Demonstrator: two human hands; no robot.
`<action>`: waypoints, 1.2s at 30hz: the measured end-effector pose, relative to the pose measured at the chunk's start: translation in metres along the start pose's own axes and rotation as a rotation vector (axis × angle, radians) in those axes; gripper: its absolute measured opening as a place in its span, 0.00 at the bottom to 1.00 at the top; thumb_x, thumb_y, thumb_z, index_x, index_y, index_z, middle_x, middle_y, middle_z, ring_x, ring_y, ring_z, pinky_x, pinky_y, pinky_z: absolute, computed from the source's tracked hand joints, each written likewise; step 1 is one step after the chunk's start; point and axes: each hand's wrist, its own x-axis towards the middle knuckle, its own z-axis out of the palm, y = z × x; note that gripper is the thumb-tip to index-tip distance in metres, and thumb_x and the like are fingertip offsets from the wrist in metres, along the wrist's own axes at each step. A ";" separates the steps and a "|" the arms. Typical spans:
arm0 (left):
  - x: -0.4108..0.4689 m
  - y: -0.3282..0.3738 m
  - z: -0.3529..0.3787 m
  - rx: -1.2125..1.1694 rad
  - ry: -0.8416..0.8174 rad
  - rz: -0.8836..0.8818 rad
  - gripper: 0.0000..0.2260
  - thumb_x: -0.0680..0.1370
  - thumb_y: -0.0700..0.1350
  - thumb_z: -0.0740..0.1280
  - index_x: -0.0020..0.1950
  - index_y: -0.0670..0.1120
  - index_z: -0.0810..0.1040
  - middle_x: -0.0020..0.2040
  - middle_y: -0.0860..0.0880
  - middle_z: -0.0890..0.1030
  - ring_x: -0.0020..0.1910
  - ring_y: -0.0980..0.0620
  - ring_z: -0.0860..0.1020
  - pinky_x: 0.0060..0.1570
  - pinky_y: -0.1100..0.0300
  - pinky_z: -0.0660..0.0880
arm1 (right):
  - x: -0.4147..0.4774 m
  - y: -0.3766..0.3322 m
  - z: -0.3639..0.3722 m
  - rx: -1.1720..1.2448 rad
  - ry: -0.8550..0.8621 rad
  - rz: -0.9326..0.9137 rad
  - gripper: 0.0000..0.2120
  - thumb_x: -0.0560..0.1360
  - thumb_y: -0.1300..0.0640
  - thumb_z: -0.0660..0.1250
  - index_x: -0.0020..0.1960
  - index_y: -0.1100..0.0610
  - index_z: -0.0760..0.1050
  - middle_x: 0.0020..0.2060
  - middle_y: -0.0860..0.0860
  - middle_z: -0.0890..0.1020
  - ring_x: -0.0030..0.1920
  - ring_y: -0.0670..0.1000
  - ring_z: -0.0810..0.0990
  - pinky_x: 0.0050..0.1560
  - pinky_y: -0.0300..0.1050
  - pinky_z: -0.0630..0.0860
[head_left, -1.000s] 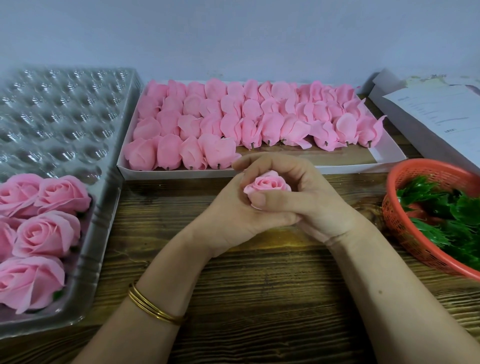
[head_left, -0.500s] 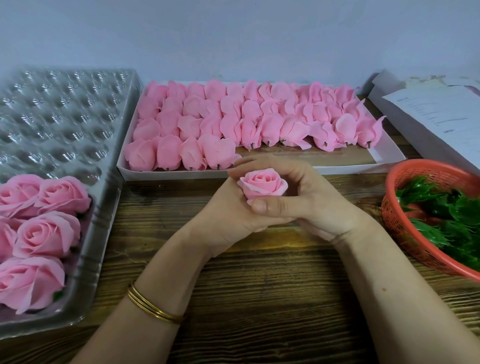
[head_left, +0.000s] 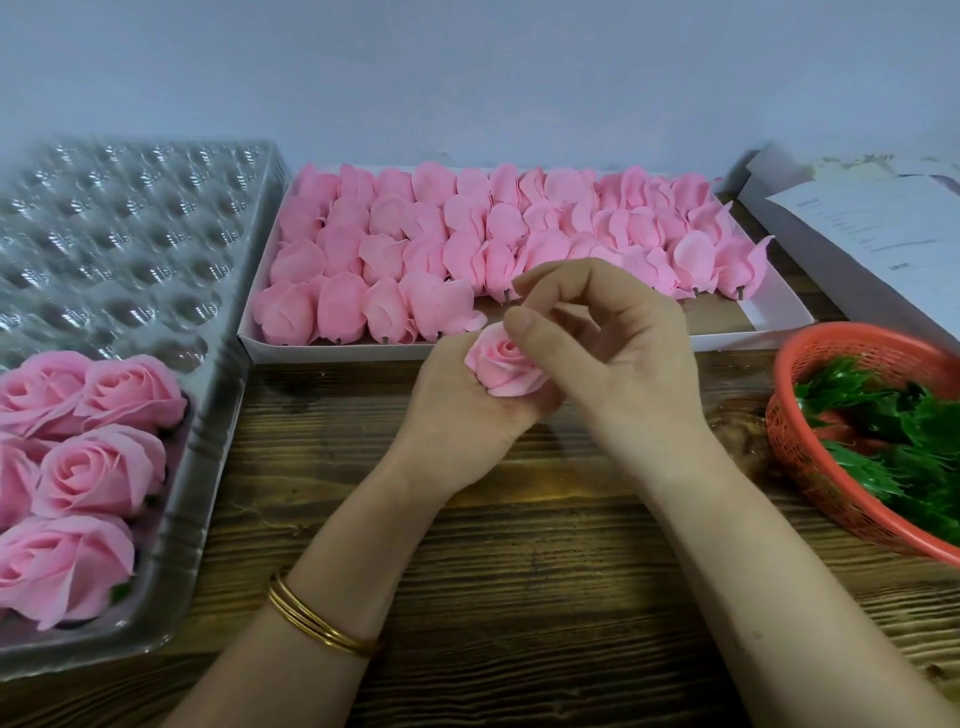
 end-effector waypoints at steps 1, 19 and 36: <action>0.000 0.000 -0.001 0.002 0.003 0.000 0.17 0.73 0.34 0.73 0.37 0.57 0.79 0.34 0.59 0.82 0.36 0.62 0.80 0.38 0.70 0.74 | 0.000 0.001 0.001 -0.038 0.005 -0.022 0.04 0.69 0.61 0.72 0.41 0.56 0.77 0.42 0.51 0.80 0.47 0.45 0.81 0.51 0.39 0.75; 0.000 -0.011 0.001 0.099 0.020 -0.026 0.02 0.73 0.45 0.70 0.43 0.52 0.80 0.41 0.51 0.84 0.46 0.51 0.83 0.44 0.56 0.78 | -0.009 0.012 0.013 -0.279 0.055 -0.011 0.07 0.66 0.57 0.74 0.41 0.54 0.76 0.40 0.54 0.82 0.44 0.53 0.82 0.47 0.53 0.79; 0.000 -0.009 0.001 0.046 0.032 -0.034 0.03 0.77 0.35 0.71 0.46 0.42 0.80 0.42 0.44 0.82 0.45 0.45 0.81 0.44 0.55 0.78 | -0.005 0.010 0.004 -0.043 -0.141 0.127 0.15 0.62 0.61 0.78 0.45 0.56 0.76 0.42 0.51 0.82 0.48 0.50 0.83 0.51 0.39 0.78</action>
